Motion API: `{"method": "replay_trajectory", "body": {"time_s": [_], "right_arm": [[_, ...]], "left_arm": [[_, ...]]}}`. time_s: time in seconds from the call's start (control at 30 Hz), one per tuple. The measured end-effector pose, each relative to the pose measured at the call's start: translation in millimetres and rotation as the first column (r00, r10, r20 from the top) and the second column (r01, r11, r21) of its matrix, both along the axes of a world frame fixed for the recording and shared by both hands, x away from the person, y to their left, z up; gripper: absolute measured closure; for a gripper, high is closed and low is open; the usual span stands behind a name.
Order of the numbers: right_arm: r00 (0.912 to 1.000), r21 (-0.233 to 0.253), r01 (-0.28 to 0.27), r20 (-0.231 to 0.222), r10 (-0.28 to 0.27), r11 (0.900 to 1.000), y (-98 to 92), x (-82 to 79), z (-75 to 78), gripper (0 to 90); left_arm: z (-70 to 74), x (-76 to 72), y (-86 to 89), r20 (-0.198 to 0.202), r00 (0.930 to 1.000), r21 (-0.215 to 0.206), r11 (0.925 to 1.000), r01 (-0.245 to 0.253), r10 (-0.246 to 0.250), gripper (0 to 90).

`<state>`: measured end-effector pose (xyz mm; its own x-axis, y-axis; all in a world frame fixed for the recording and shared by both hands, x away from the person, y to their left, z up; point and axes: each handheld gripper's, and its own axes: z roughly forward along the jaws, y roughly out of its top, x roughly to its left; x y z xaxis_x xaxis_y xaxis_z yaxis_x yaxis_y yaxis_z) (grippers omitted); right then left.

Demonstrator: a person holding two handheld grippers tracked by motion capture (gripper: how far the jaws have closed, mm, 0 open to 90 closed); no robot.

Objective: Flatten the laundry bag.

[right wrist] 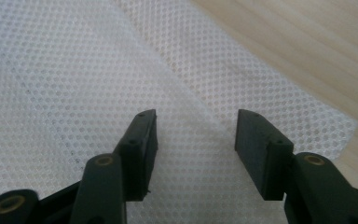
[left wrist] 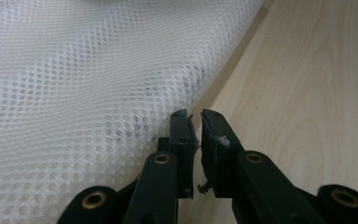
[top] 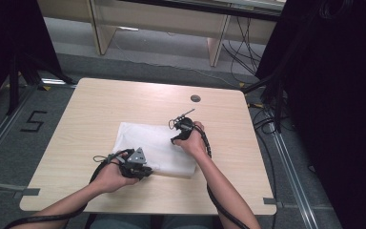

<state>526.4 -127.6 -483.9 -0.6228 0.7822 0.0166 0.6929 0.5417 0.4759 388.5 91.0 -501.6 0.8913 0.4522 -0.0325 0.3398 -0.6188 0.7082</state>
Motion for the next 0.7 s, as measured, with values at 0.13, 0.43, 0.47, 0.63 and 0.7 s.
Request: {"method": "replay_trajectory", "body": {"time_s": [0.13, 0.43, 0.47, 0.63, 0.7], "right_arm": [[0.9998, -0.023, -0.02, 0.007, 0.02, 1.0, 1.9, -0.4, -1.8, 62.1], [0.9979, -0.049, -0.058, -0.03, 0.057, 0.997, 9.7, -4.7, 0.7, 86.7], [0.9969, -0.056, -0.078, -0.019, 0.077, 0.995, 10.0, -4.3, 0.9, 88.4], [0.9979, -0.045, -0.063, -0.016, 0.062, 0.997, 9.0, -5.2, 6.0, 89.2], [0.9975, -0.036, -0.071, 0.002, 0.071, 0.997, 9.4, -6.8, 12.9, 89.2]], "left_arm": [[-1.4, 2.3, -2.1, -0.008, 1.0, 0.012, 0.9999, -0.005, 0.005, 82.2], [0.0, 8.2, -2.1, 0.024, 0.9995, 0.075, 0.997, 0.018, -0.02, 82.6], [-0.5, 8.9, -2.1, 0.024, 0.9996, 0.074, 0.9971, 0.015, -0.017, 83.1], [-1.3, 8.9, -3.0, 0.014, 0.9994, 0.072, 0.997, 0.03, -0.031, 83.5], [-2.6, 7.9, -4.3, -0.002, 0.9997, 0.055, 0.9982, 0.022, -0.022, 83.6]]}}
